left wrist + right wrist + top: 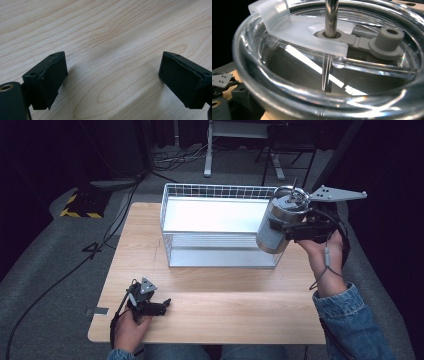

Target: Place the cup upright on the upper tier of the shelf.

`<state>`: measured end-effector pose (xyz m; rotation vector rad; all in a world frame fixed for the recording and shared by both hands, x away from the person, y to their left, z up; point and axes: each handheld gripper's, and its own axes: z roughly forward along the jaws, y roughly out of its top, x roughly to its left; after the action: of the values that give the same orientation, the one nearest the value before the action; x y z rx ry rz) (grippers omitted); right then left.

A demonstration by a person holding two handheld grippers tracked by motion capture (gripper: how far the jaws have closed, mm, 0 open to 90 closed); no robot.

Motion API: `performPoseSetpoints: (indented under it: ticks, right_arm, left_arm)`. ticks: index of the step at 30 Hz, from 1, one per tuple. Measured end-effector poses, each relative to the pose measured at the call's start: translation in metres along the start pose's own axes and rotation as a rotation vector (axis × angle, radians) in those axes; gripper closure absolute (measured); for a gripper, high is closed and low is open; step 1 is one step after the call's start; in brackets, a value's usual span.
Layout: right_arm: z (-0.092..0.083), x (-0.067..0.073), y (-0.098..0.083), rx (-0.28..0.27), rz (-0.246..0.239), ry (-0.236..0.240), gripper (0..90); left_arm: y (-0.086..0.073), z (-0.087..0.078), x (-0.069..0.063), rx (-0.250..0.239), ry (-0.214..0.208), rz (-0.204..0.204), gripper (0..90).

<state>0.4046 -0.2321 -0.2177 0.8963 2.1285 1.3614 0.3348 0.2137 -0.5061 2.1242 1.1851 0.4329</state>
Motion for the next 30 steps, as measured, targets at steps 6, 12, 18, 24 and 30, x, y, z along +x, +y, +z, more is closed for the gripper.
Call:
performPoseSetpoints:
  ticks: [6,12,18,24,30]
  right_arm:
    - [0.01,0.0,0.019,-0.012,-0.014,-0.006,3.8]
    - [0.023,-0.001,0.037,-0.024,-0.006,-0.001,3.8]
    - [0.041,-0.001,0.055,-0.014,-0.022,-0.016,3.8]
    - [0.061,-0.008,0.063,0.0,0.0,-0.028,3.8]
    - [0.079,-0.016,0.069,0.009,0.035,-0.035,3.8]
  left_arm:
    - [-0.001,-0.001,-0.001,-0.001,0.008,-0.004,8.9]
    - [-0.001,-0.001,0.0,-0.001,0.006,-0.003,8.9]
    - [0.0,0.0,-0.001,-0.001,0.006,-0.009,8.6]
    - [0.001,0.0,0.0,0.0,0.009,-0.006,8.5]
    - [0.001,0.001,0.0,0.002,0.006,-0.006,8.5]
